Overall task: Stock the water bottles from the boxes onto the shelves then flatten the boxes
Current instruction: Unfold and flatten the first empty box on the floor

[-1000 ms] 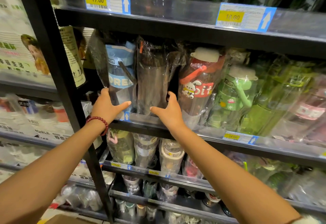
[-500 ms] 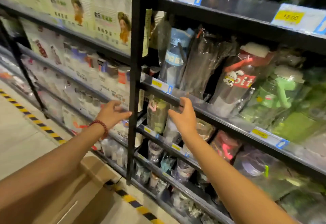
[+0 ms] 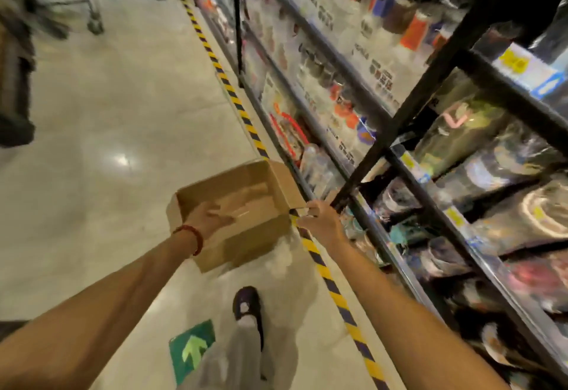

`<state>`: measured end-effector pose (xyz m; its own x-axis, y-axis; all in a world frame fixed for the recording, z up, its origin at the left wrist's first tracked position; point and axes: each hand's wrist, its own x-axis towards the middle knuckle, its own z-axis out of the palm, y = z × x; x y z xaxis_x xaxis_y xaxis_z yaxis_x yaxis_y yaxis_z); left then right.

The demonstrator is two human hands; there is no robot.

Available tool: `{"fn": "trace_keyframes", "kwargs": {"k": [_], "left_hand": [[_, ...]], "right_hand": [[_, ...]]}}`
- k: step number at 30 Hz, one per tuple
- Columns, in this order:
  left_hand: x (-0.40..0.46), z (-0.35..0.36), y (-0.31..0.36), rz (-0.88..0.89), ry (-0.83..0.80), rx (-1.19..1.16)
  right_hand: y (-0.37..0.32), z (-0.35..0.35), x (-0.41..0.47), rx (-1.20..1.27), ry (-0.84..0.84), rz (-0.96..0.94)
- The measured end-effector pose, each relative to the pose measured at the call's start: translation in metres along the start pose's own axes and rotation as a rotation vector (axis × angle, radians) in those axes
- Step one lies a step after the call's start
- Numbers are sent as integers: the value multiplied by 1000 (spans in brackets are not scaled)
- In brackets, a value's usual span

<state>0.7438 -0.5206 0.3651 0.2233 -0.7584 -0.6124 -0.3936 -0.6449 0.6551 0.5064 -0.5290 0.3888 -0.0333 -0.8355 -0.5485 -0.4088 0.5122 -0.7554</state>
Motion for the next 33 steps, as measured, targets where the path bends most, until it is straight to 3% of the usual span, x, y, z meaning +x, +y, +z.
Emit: {"fn": "trace_keyframes", "kwargs": {"k": [6,15,27,33], "left_hand": [[53,-25,-49,-228,91,-161],[155,-9,-141,-539,131,-198],[323,100,-279,-735,279,-154],[385,140,-332,-815,500,-480]], "right_hand": [[-3,60,83,-191,-145,49],[58,121,223,-369,-267,157],[222,146,427,-621,-181,66],[294,156,499,-545,-24,75]]}}
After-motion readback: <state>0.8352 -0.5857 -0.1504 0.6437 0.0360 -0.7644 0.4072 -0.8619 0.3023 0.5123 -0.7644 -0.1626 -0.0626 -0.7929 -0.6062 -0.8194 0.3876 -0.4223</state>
